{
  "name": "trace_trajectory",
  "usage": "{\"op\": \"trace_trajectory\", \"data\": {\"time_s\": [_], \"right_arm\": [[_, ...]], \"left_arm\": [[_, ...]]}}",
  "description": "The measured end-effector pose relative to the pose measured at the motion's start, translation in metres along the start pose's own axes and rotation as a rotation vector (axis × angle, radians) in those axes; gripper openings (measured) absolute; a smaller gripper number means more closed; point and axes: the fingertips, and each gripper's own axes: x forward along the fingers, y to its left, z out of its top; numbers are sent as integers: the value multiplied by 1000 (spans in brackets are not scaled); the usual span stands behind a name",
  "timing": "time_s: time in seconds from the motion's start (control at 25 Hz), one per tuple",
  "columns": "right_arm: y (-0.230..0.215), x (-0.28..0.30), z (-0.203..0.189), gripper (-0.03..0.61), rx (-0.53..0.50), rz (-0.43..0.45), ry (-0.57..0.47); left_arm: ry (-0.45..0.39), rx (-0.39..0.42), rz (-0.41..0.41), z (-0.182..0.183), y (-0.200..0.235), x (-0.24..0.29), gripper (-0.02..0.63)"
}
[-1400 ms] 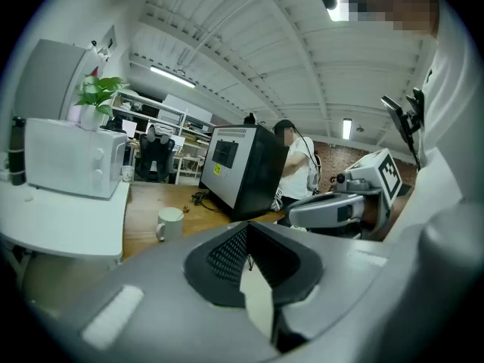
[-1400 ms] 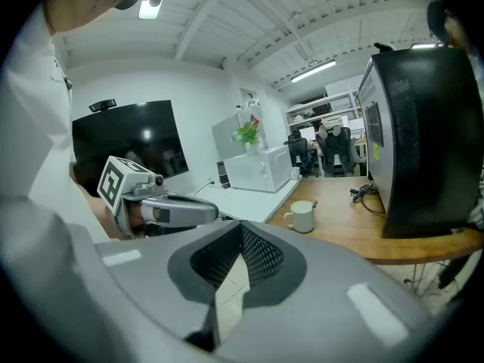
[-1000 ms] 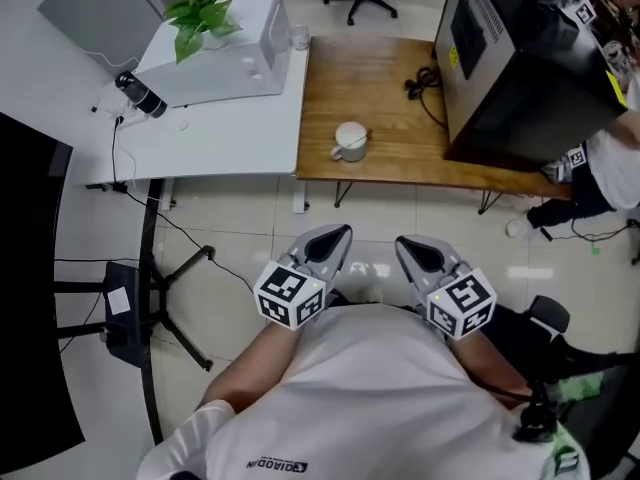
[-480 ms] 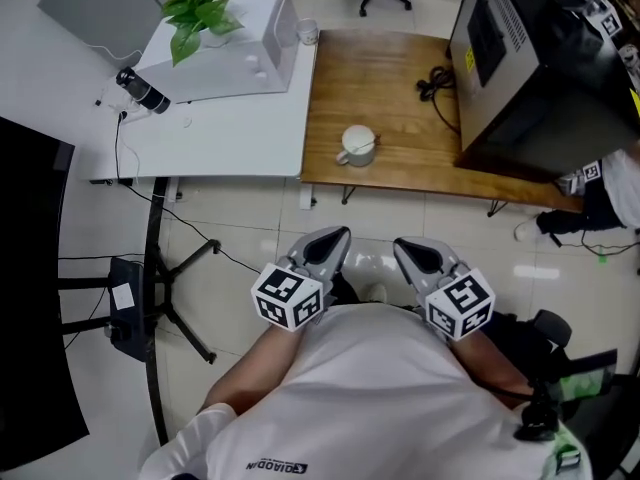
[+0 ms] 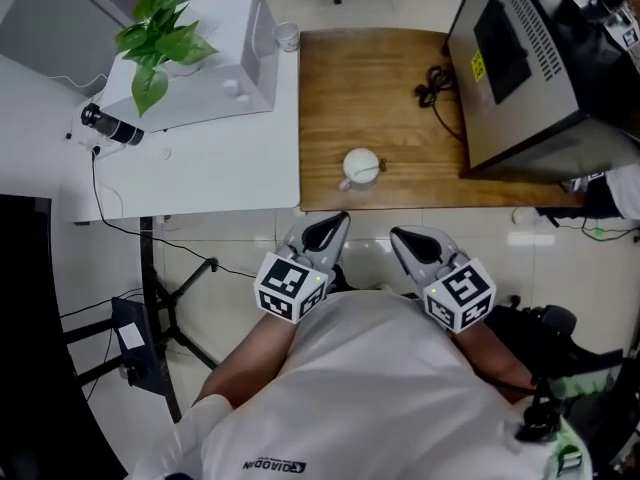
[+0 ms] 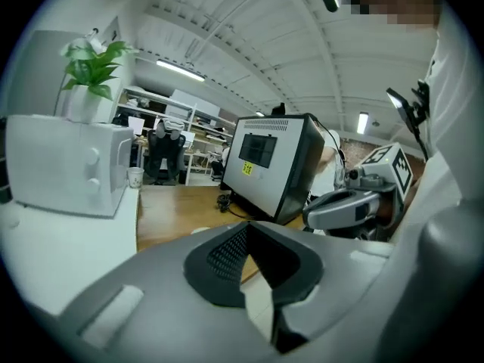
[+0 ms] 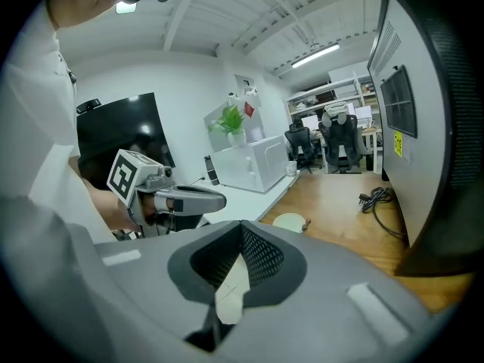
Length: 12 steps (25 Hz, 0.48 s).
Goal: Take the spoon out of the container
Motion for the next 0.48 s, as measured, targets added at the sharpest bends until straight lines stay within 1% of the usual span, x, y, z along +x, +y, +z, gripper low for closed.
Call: {"op": "trace_trajectory", "data": {"time_s": [0.08,0.16,0.36,0.48], "right_arm": [[-6,17,6,8,7,-18,12],[-15,32,11,8,26,-40,25],[-27,71,26,8,61,-84,38],[-25,94,34,8,58,-97,41]], "left_arm": [[32,46,-37,3,12,8,5],[60,64,-78,4,23,15,5],[84,77,-152,17,58,27,5],[96,78,-194,21,74,31,5]]}}
